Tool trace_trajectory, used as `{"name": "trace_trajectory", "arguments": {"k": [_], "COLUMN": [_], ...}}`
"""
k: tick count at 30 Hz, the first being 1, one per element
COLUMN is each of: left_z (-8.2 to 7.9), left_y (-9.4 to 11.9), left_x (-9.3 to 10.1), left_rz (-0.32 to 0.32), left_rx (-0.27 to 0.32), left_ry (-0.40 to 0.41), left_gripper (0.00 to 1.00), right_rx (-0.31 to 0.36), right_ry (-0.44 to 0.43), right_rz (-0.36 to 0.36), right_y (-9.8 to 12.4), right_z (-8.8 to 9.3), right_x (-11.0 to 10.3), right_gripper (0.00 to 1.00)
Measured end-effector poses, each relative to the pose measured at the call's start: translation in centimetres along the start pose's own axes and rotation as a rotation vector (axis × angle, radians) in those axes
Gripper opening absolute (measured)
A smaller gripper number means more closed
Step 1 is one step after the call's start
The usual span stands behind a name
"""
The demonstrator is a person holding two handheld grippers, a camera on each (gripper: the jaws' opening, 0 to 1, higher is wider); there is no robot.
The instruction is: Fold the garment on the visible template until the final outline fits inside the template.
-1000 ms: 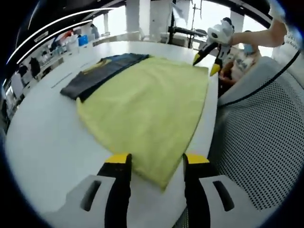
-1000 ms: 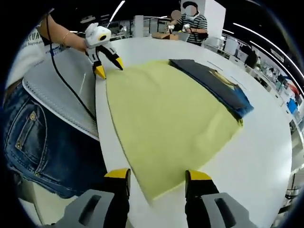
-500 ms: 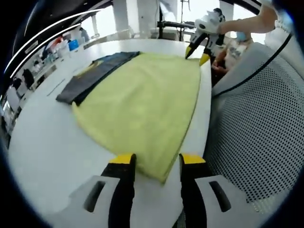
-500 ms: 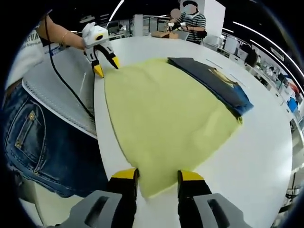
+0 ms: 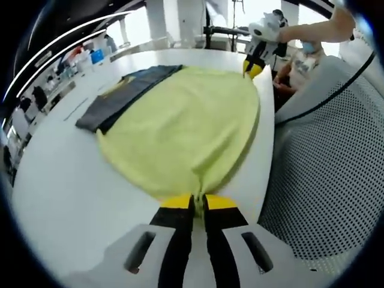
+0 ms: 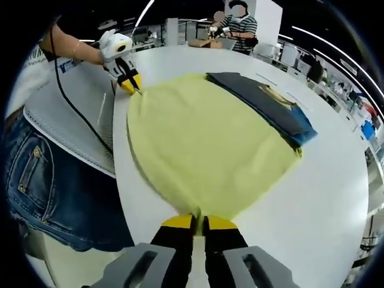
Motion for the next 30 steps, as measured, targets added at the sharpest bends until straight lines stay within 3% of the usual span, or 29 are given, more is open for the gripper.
{"name": "trace_trajectory", "arguments": {"k": [11,19,30], "left_z": [-0.8,-0.4,0.3], "left_y": [2.0,3.1,3.0], "left_x": [0.5,2.1,3.5], "left_rz": [0.007,0.042,0.075], "left_rx": [0.05,0.045,0.036], "left_ry": [0.054,0.062,0.087], "left_gripper": [0.01,0.0,0.0], "right_rx": [0.046,0.051,0.041], "right_ry": [-0.04,-0.049,-0.051], "right_rz": [0.011,-0.018,-0.049], "right_y": [1.9,3.1,3.9], "right_z": [-1.1,-1.3,-1.1], "right_x": [0.5,-1.0,-2.0], "right_gripper": [0.0,0.0,0.0]}}
Point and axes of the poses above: the point that each gripper's makers call its tool centre point, and the gripper's own axes: y roughly backward along the fingers, x roughly to its right, z roughly out of its underside, the point moved 3 cm from there along y, roughly backward along the fingers, and after that the axes turned 15 degrees about z, right-handed, at the moved point
